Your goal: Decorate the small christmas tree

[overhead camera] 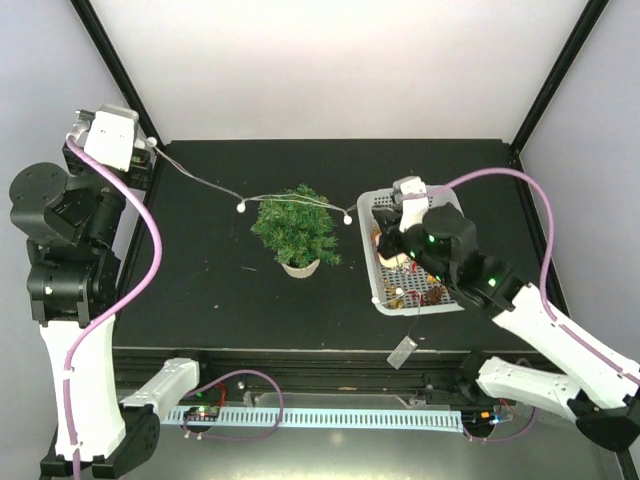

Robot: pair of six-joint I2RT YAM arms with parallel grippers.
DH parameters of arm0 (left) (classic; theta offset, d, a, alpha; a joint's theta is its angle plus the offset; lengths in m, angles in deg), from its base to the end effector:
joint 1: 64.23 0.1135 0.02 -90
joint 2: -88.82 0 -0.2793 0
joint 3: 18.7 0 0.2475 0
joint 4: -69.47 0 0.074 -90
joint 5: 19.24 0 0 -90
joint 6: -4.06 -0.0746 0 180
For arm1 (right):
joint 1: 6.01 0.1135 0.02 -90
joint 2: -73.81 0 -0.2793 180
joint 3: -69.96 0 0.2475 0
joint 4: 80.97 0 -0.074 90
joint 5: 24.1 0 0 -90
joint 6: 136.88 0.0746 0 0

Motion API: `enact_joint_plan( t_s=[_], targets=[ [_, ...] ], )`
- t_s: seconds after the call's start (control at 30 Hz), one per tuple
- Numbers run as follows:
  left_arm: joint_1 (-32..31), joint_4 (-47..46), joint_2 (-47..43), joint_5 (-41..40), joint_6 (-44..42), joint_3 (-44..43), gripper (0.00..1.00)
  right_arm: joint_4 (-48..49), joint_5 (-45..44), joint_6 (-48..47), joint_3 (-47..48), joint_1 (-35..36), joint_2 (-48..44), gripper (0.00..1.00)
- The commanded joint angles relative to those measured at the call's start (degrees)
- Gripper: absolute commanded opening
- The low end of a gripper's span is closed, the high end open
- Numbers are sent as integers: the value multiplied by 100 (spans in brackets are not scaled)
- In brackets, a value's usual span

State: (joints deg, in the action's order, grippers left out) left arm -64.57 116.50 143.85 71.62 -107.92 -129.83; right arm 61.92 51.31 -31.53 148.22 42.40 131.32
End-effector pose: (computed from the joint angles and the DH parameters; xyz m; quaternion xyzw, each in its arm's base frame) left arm 0.1447 -0.0020 0.5712 0.1312 0.6356 0.1380 0.7482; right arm 0.1745 0.1683 0.3956 -0.1530 0.7829 0.2276 0.5585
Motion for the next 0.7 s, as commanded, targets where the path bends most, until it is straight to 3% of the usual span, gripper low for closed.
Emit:
enact_joint_plan(
  t_s=[0.0,0.13,0.37,0.5,0.67],
  targets=[
    [59,-137,-250,-69,9,67,2,476,1021,16,-557,103,-822,1],
    [61,-239,-485,-223,16,11,2,446,1972,36,-1168,371,-1323,1],
    [64,-122,-837,-522,30,-481,2,450,2482,363,-1921,956,-674,1],
    [61,-7,-1049,-658,19,-823,2,800,2368,613,-2343,1031,72,1],
    [62,339,-1194,-507,57,-1074,2,810,1325,1251,-2373,1018,1302,1]
  ],
)
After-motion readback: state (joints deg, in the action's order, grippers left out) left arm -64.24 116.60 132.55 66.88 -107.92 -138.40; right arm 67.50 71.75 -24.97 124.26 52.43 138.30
